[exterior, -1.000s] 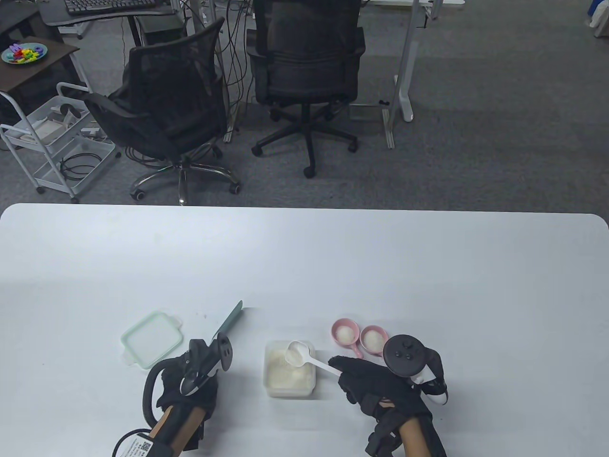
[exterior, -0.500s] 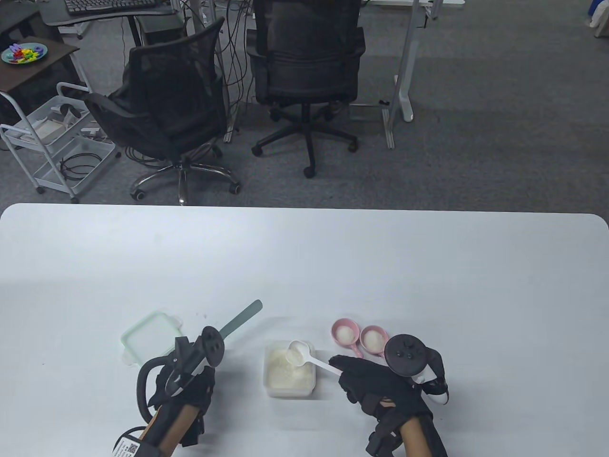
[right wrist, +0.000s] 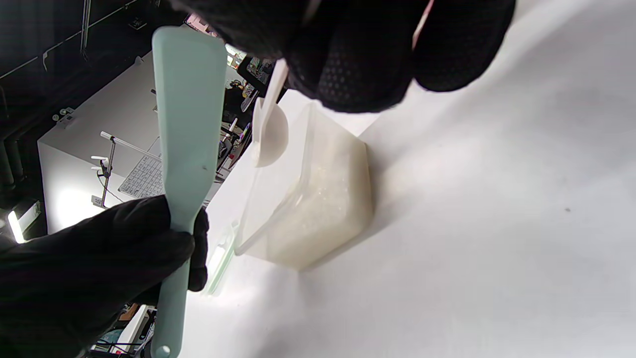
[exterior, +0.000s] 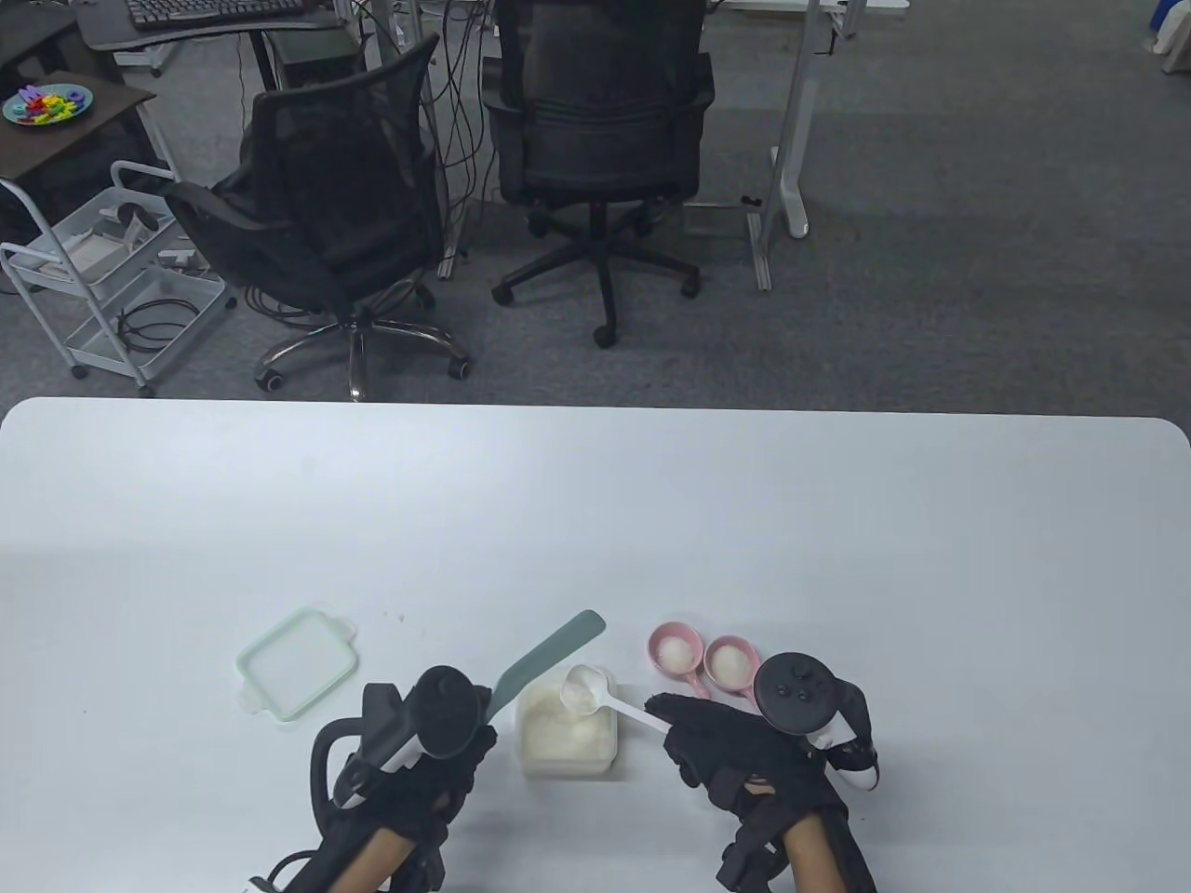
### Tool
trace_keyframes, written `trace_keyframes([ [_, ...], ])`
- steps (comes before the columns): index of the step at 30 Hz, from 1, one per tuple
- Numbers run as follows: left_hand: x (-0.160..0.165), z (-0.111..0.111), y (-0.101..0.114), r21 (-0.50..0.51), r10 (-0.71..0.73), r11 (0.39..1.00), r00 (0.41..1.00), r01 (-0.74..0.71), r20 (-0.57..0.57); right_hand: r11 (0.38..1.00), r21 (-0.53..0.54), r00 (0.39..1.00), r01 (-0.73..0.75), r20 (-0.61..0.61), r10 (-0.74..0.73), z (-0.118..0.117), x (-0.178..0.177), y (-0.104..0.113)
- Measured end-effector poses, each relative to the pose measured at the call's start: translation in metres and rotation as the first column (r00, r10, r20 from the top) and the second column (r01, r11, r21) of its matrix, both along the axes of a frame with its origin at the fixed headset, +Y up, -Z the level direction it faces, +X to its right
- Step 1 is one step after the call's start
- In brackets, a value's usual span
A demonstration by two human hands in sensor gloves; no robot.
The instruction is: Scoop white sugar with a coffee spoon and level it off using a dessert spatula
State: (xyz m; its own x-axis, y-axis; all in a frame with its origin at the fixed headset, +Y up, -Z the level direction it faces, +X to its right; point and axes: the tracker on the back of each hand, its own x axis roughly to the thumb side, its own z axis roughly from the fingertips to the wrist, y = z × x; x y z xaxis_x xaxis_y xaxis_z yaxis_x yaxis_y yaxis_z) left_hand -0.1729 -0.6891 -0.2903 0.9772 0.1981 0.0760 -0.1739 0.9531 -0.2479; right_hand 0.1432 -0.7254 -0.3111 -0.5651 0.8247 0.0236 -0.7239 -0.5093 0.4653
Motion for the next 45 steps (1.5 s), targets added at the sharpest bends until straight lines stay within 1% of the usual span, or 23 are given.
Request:
trace_keyframes([
  [4, 0.014, 0.008, -0.003, -0.054, 0.050, 0.997, 0.995, -0.046, 0.086, 1.000, -0.001, 1.000, 0.001, -0.002, -0.001, 0.000, 0.000, 0.000],
  [6, 0.018, 0.011, -0.004, -0.053, 0.041, 0.998, 0.994, -0.036, 0.098, 1.000, -0.003, 1.000, 0.009, -0.002, -0.009, 0.000, 0.000, 0.000],
  [9, 0.021, 0.012, -0.006, -0.026, 0.003, 1.000, 0.996, -0.001, 0.090, 1.000, -0.001, 1.000, 0.010, -0.002, -0.010, 0.000, 0.000, 0.000],
  [13, 0.022, 0.012, -0.009, -0.053, 0.020, 0.999, 0.995, -0.015, 0.098, 1.000, -0.003, 1.000, 0.013, -0.007, -0.013, 0.000, 0.000, 0.000],
  [25, 0.025, 0.014, -0.010, -0.058, -0.008, 0.998, 0.995, 0.014, 0.095, 0.998, -0.030, 0.998, 0.062, -0.032, -0.063, 0.000, 0.001, 0.001],
  [32, 0.024, 0.013, -0.011, -0.061, 0.000, 0.998, 0.996, 0.005, 0.092, 0.993, -0.046, 0.993, 0.110, -0.038, -0.112, -0.001, 0.003, 0.001],
  [45, 0.018, 0.009, -0.011, -0.089, -0.011, 0.996, 0.998, 0.017, 0.064, 0.993, -0.048, 0.993, 0.110, -0.040, -0.112, 0.000, 0.003, 0.001],
])
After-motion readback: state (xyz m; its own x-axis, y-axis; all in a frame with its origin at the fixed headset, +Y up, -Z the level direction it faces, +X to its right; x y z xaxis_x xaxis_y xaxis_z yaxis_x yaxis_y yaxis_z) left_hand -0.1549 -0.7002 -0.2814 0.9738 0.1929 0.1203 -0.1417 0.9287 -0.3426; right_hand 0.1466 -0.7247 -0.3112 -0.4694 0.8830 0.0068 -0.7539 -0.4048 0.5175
